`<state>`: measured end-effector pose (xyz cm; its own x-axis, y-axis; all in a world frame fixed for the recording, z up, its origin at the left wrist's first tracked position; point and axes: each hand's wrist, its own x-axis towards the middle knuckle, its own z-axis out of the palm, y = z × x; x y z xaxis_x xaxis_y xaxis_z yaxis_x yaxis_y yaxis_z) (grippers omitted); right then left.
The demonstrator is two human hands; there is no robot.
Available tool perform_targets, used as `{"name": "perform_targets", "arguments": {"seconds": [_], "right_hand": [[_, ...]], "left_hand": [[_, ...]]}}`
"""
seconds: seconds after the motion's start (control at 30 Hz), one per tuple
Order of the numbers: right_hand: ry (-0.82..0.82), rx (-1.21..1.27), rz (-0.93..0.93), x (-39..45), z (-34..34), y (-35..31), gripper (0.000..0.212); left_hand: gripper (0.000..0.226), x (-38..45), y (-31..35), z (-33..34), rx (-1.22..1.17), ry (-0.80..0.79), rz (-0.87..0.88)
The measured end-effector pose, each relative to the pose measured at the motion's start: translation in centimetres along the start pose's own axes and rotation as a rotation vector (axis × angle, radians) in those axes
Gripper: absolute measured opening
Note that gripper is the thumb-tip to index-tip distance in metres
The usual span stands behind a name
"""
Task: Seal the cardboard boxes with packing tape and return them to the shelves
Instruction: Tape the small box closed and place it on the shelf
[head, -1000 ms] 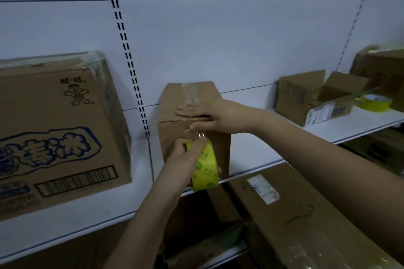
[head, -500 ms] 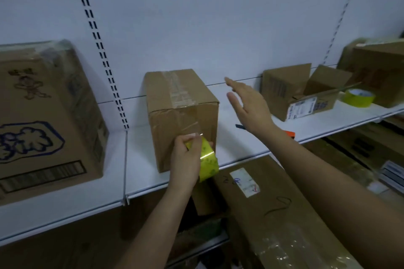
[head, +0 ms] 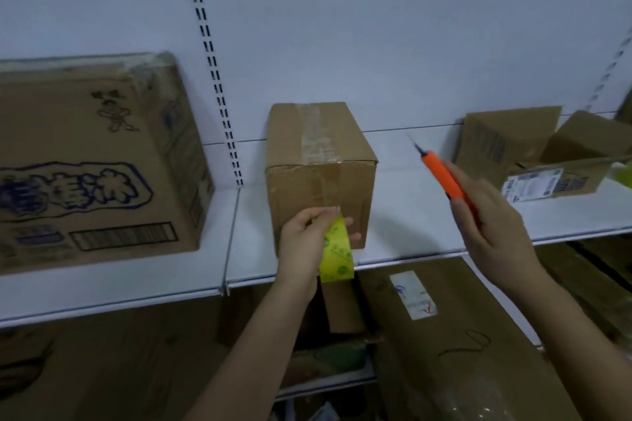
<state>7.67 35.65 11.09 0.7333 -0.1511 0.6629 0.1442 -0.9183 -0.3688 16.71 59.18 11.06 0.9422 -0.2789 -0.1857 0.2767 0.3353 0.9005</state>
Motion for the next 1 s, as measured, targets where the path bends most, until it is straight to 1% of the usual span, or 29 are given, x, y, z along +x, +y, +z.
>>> {"name": "perform_targets", "arguments": {"seconds": [0.07,0.13,0.2,0.27,0.37,0.53,0.6,0.67,0.7,0.73,0.8,0.87,0.9,0.97,1.0], "right_hand": [[-0.101,-0.092,-0.200,1.1,-0.8,-2.8,0.051],[-0.205,-0.174,-0.349,2.7,-0.3,-4.9,0.051],[-0.282,-0.258,-0.436,4.2,1.2,-5.4,0.051],[-0.347,-0.333,-0.459,5.2,2.2,-4.5,0.052],[-0.364,-0.337,-0.402,5.1,1.5,-2.4,0.051],[-0.298,-0.240,-0.350,3.0,-1.0,0.4,0.046],[-0.258,-0.096,-0.211,1.3,-1.9,2.1,0.050],[-0.168,-0.007,-0.056,-0.2,-1.6,4.2,0.052],[-0.146,-0.028,0.023,-0.5,-0.9,5.4,0.051],[-0.158,-0.077,0.097,-0.7,-0.1,6.6,0.050],[-0.249,-0.196,0.193,-0.7,1.9,8.7,0.056],[-0.367,-0.339,0.188,-0.5,3.8,9.9,0.060],[-0.386,-0.419,0.159,-0.2,4.4,10.1,0.060],[-0.362,-0.538,0.120,0.0,5.2,9.9,0.052],[-0.305,-0.526,0.121,-0.1,5.2,9.5,0.048]], "left_hand": [[0.009,0.0,-0.1,0.1,-0.035,0.019,-0.002],[0.009,0.0,-0.1,0.1,-0.047,0.031,0.002],[0.008,0.0,-0.1,0.1,-0.032,0.027,0.021],[0.005,0.1,0.0,0.1,-0.022,0.036,0.032],[0.007,0.3,0.0,0.0,0.017,0.050,0.039],[0.014,0.2,-1.3,-0.7,0.113,0.052,0.047],[0.014,-0.3,-1.6,-0.7,0.123,-0.004,0.055],[0.010,-0.7,-1.9,-0.2,0.133,-0.074,0.051],[0.009,-0.8,-2.1,0.2,0.136,-0.103,0.042],[0.009,-0.9,-2.4,0.7,0.142,-0.127,0.030],[0.011,-1.1,-3.1,2.0,0.166,-0.168,0.015],[0.013,-1.3,-3.8,3.1,0.183,-0.208,0.003],[0.013,-1.4,-4.2,3.6,0.191,-0.230,-0.003],[0.013,-1.4,-5.1,4.3,0.213,-0.267,-0.020],[0.013,-1.4,-5.6,4.5,0.222,-0.277,-0.034]]}}
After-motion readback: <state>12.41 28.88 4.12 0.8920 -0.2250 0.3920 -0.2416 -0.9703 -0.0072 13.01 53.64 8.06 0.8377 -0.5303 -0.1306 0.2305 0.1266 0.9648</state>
